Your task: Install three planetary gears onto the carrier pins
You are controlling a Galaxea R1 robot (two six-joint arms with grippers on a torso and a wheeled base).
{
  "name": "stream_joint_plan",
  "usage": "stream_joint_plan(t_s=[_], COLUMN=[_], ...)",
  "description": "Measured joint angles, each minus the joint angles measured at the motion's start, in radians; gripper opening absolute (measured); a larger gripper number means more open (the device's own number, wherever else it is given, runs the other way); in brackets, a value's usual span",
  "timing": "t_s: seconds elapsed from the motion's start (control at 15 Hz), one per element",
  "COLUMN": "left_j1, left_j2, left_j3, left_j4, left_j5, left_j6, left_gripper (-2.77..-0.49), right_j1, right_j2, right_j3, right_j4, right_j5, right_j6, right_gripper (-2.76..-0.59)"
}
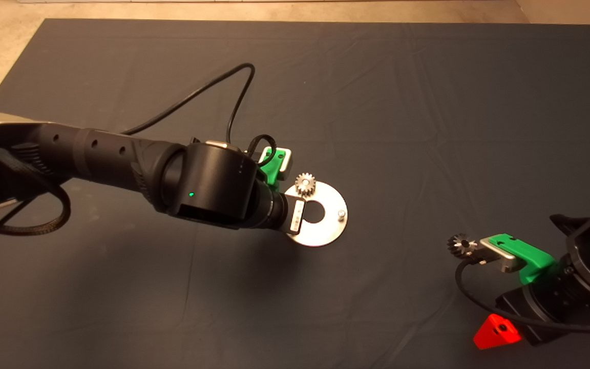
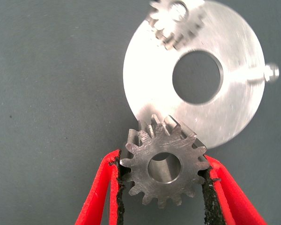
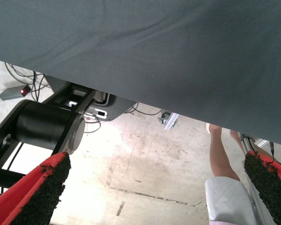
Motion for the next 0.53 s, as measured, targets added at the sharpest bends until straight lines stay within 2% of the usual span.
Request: stream_joint_plan(t_s=[0.07,0.53], left_j1=[0.000,-0.007], left_j2=[0.000,0.007], left_j3=[0.000,0.000], left_j4=[-0.012,-0.057], left_j5=[0.001,0.001], left_j6=[0.035,0.189], left_gripper=[-2.44,-2.44], right_j1=[0.000,0.000], right_j2=[0.000,0.000], right_j3=[0.000,0.000], right_j4=[0.000,0.000], right_j5=[0.000,0.000], right_j6=[0.000,0.000], right_gripper=[-0.60,-0.60])
